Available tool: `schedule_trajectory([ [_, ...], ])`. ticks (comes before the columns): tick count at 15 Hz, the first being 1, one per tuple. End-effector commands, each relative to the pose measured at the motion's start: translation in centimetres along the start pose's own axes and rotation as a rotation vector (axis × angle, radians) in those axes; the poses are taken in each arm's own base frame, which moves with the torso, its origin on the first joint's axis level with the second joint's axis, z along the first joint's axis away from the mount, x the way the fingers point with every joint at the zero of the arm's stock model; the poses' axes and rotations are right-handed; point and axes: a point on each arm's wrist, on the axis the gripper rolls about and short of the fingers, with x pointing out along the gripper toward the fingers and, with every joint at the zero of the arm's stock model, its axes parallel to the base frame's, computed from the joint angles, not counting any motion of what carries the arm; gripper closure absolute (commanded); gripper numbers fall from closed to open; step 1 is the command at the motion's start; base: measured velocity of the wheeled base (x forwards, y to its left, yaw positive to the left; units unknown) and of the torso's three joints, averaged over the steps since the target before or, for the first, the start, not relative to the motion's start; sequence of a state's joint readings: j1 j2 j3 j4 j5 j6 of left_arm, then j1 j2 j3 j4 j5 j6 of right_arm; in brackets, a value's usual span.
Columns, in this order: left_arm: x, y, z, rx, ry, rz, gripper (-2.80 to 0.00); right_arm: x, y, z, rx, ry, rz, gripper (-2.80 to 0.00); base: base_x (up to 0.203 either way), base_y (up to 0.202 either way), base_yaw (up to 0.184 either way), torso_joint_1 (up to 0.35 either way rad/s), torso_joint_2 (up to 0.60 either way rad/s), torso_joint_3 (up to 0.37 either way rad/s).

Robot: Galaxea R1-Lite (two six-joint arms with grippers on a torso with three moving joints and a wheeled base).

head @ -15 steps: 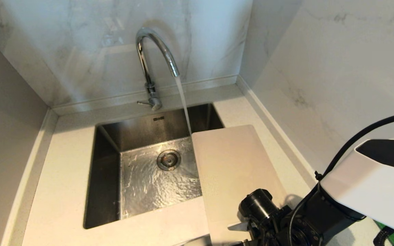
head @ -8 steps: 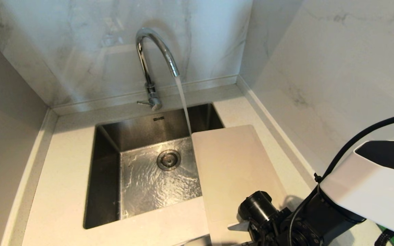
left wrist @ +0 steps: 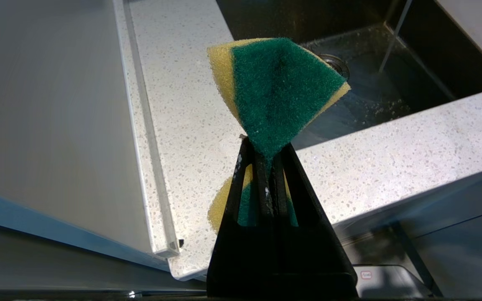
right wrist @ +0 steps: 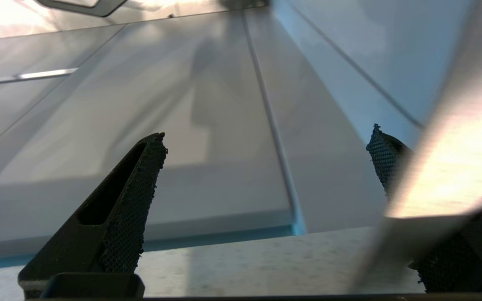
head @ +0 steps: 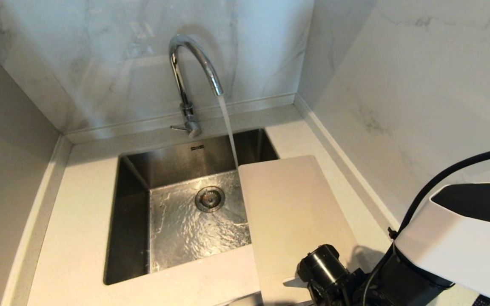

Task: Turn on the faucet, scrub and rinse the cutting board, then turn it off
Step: Pick up the cutting board

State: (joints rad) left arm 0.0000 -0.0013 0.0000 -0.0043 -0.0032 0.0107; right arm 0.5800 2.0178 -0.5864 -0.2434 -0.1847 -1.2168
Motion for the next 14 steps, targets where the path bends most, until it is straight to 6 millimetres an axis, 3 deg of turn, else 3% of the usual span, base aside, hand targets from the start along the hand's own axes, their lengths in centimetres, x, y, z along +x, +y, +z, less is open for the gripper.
schedule_trajectory([
  [1,0.01,0.0,-0.04,0.0,0.001,0.0,0.0,0.13,0.28,-0.04,-0.01,0.002,0.005,-2.8,0.0,0.0,0.0,0.0,0.0,0.0],
  [14,0.01,0.0,-0.04,0.0,0.001,0.0,0.0,0.03,1.05,0.07,-0.025,0.0,0.022,-2.8,0.0,0.0,0.0,0.0,0.0,0.0],
])
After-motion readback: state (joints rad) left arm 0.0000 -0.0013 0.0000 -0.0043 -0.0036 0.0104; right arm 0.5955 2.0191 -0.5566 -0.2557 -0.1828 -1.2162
